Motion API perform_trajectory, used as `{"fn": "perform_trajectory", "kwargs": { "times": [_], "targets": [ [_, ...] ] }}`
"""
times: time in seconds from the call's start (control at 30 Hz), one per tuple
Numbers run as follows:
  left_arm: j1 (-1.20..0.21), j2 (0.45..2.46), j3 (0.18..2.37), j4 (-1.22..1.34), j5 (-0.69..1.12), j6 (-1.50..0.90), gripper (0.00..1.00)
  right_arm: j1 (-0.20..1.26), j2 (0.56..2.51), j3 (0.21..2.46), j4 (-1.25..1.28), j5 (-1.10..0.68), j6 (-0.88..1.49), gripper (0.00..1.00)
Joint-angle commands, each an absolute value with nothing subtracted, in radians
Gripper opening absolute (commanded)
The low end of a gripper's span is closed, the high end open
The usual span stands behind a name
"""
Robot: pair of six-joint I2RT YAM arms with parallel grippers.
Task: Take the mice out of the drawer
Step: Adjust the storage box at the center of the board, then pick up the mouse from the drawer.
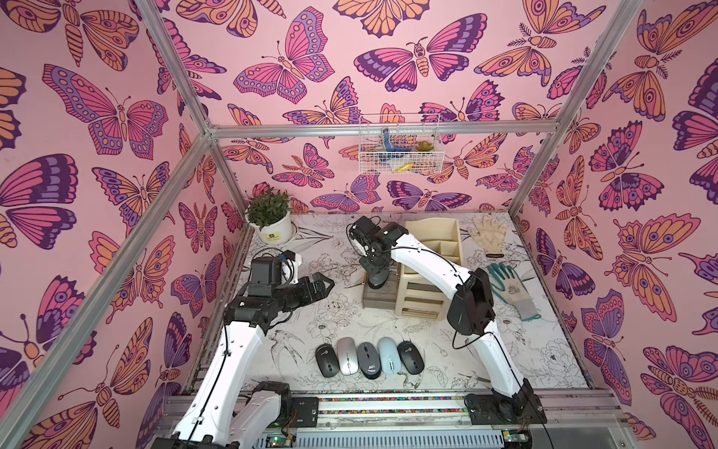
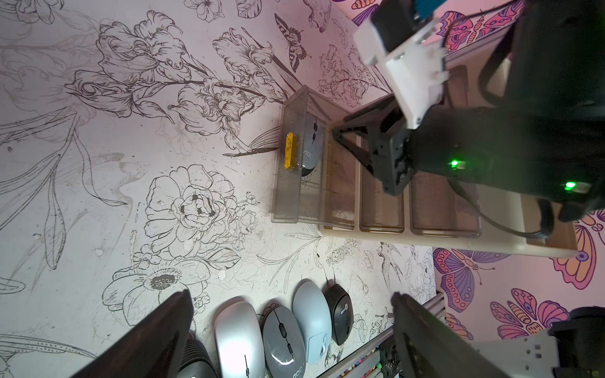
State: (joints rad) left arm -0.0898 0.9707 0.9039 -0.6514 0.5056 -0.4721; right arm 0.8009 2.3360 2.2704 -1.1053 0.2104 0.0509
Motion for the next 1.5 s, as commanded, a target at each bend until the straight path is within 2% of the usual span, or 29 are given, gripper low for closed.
{"fn": "perform_trajectory", "kwargs": {
  "times": [0.0, 0.17, 0.3, 0.37, 0.5, 0.63, 0.73, 0.87, 1.0, 1.23, 1.4, 1.47],
  "targets": [
    [-0.083, 0.972, 0.899, -0.639, 0.525, -0.464, 1.0, 0.838, 2.298, 2.179, -1.181, 0.14, 0.149, 0.28],
    [-0.082, 0.987, 0.906, -0.631, 0.537, -0.465, 1.0, 0.839, 2.137, 1.864, -1.143, 0.243, 0.175, 0.3],
    [-0.082, 0.989, 0.902, -0.624, 0.54, -0.467, 1.0, 0.74, 2.033, 1.723, -1.127, 0.226, 0.165, 0.31],
    [-0.082, 0.989, 0.901, -0.624, 0.541, -0.468, 1.0, 0.715, 2.001, 1.709, -1.115, 0.196, 0.158, 0.33],
    [-0.083, 0.989, 0.9, -0.624, 0.537, -0.468, 1.0, 0.713, 2.015, 1.744, -1.081, 0.147, 0.194, 0.46],
    [-0.082, 0.978, 0.9, -0.628, 0.537, -0.465, 1.0, 0.717, 2.069, 1.755, -1.049, 0.112, 0.241, 0.55],
    [-0.083, 0.973, 0.899, -0.633, 0.541, -0.463, 1.0, 0.728, 2.089, 1.74, -1.034, 0.106, 0.261, 0.59],
    [-0.083, 0.979, 0.902, -0.635, 0.543, -0.463, 1.0, 0.745, 2.088, 1.707, -1.024, 0.134, 0.276, 0.71],
    [-0.083, 0.985, 0.904, -0.633, 0.543, -0.463, 1.0, 0.746, 2.101, 1.67, -1.021, 0.162, 0.283, 0.76],
    [-0.083, 0.987, 0.902, -0.633, 0.542, -0.464, 1.0, 0.742, 2.153, 1.638, -0.999, 0.115, 0.272, 0.78],
    [-0.083, 0.989, 0.902, -0.633, 0.542, -0.465, 1.0, 0.739, 2.203, 1.623, -0.987, 0.099, 0.273, 0.74],
    [-0.083, 0.989, 0.9, -0.633, 0.54, -0.465, 1.0, 0.738, 2.204, 1.61, -0.976, 0.09, 0.272, 0.69]
  ]
}}
